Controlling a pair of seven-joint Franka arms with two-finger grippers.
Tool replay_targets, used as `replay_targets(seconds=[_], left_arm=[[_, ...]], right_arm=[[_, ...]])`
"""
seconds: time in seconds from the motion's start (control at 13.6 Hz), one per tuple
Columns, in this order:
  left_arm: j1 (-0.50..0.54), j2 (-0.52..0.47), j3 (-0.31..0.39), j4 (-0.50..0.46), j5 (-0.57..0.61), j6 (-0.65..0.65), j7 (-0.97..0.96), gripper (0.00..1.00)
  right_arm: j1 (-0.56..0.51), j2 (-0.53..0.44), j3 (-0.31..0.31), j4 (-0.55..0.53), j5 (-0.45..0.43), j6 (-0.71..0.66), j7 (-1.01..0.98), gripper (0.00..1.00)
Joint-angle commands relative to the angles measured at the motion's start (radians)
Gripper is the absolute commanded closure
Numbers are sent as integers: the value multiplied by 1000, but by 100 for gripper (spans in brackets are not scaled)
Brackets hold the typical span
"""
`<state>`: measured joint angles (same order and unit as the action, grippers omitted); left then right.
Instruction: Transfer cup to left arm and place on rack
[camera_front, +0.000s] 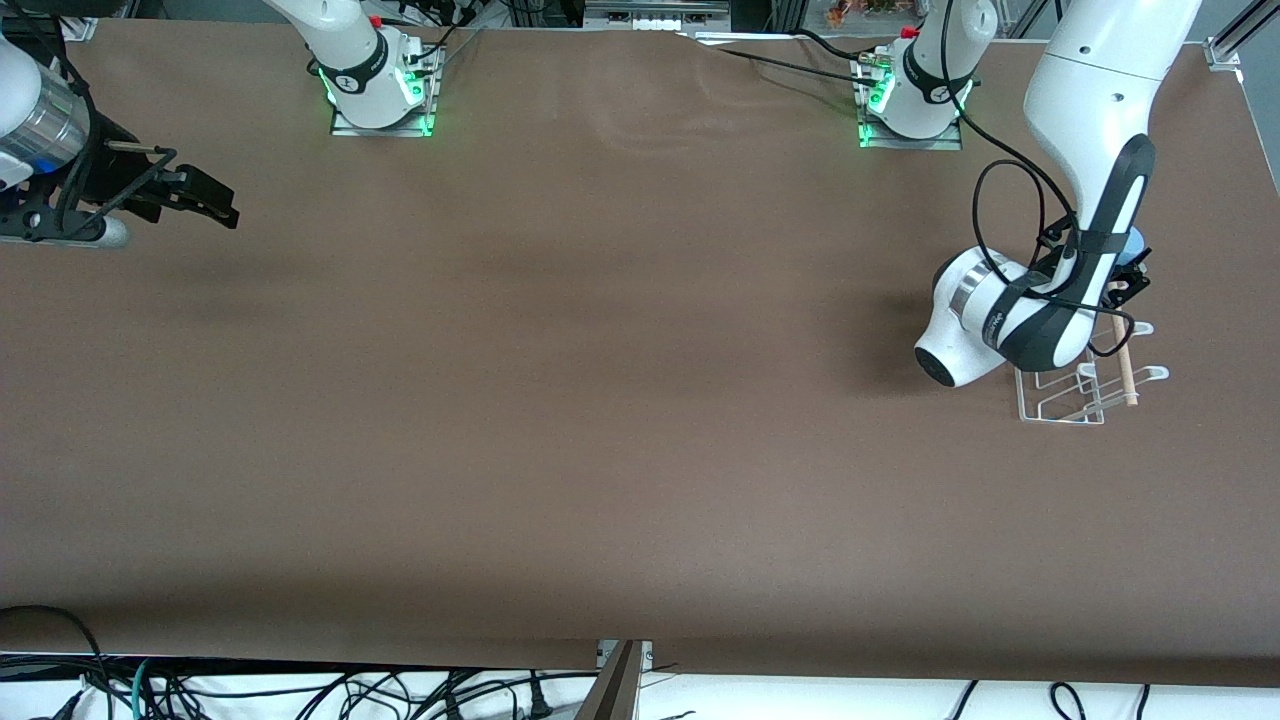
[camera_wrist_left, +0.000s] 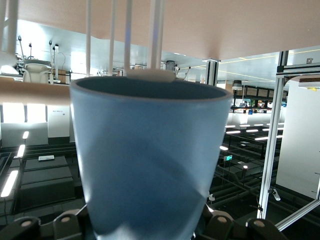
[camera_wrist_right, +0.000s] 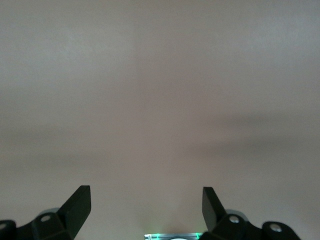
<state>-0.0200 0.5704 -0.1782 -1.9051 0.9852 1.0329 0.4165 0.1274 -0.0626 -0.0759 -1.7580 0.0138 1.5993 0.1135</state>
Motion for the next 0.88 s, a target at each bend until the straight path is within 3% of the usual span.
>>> replay_targets(seconds=[0.0, 0.07, 0.15, 0.59, 0.81], left_arm=[[-11, 6, -4, -28, 38, 7, -25, 85], [-20, 8, -6, -28, 38, 7, -27, 47], [-28, 8, -4, -26, 38, 6, -25, 0], [-26, -26, -6, -6, 29, -1, -33, 0], [14, -92, -6, 156, -119, 7, -33, 0]], right_arm=[[-25, 163, 16, 196, -12, -68, -29, 2], [-40, 179, 16, 221, -8, -76, -52, 2], [-51, 184, 16, 224, -2, -78, -87, 2], [-45, 176, 19, 215, 5, -97, -103, 1], [-25, 181, 21, 215, 3, -110, -103, 1]])
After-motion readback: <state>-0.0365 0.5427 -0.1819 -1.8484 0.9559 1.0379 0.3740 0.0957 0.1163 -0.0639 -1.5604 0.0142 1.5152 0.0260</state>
